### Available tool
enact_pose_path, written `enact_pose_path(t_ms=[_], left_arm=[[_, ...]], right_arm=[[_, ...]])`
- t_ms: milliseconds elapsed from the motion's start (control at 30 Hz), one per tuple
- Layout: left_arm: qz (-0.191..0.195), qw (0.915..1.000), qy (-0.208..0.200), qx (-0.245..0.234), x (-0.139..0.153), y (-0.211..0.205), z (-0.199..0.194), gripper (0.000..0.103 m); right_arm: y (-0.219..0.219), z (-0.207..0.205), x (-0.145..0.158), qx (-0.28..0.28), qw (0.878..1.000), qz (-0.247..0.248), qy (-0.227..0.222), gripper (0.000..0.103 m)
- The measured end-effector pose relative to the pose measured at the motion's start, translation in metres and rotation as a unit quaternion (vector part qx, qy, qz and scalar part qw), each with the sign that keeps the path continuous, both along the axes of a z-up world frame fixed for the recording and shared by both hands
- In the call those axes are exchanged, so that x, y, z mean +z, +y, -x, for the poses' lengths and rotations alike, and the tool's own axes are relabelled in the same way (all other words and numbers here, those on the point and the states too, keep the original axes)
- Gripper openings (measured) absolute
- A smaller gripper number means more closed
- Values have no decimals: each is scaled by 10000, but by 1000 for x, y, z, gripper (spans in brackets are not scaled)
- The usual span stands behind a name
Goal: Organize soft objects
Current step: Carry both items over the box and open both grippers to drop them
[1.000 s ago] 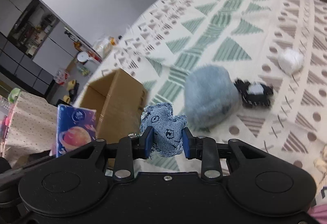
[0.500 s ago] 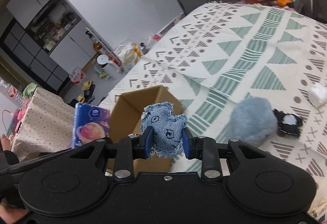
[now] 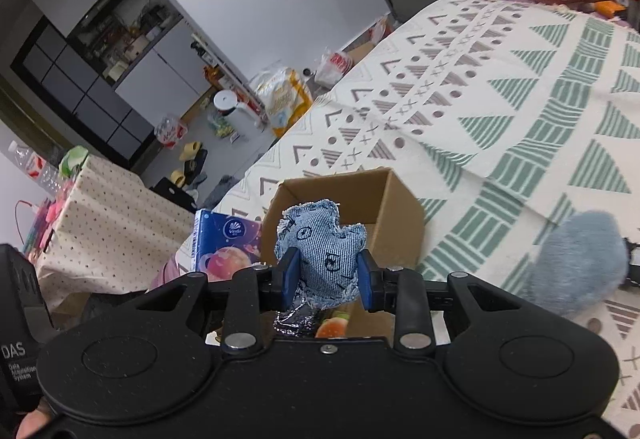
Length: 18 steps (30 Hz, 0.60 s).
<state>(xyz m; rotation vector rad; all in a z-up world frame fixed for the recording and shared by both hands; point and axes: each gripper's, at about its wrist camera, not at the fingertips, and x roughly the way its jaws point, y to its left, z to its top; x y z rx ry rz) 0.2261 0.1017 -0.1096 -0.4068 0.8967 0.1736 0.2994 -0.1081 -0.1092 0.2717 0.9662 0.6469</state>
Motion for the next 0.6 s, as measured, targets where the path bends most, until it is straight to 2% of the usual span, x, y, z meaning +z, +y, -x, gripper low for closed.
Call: enact_pose_path(t_ms=[133, 267, 433, 600], left_arm=[[-108, 9998, 90, -124, -11, 12, -13, 19], [-47, 9997, 153, -160, -23, 24, -26, 19], [205, 9990, 378, -156, -43, 32, -40, 19], [139, 9988, 429, -168, -57, 35, -44, 23]], right_arm=[[14, -2, -17, 172, 9998, 99, 40, 30], [26, -10, -31, 192, 9991, 374, 69, 30], [30, -17, -38, 175, 9985, 511, 40, 31], [34, -24, -39, 181, 9987, 474, 80, 31]])
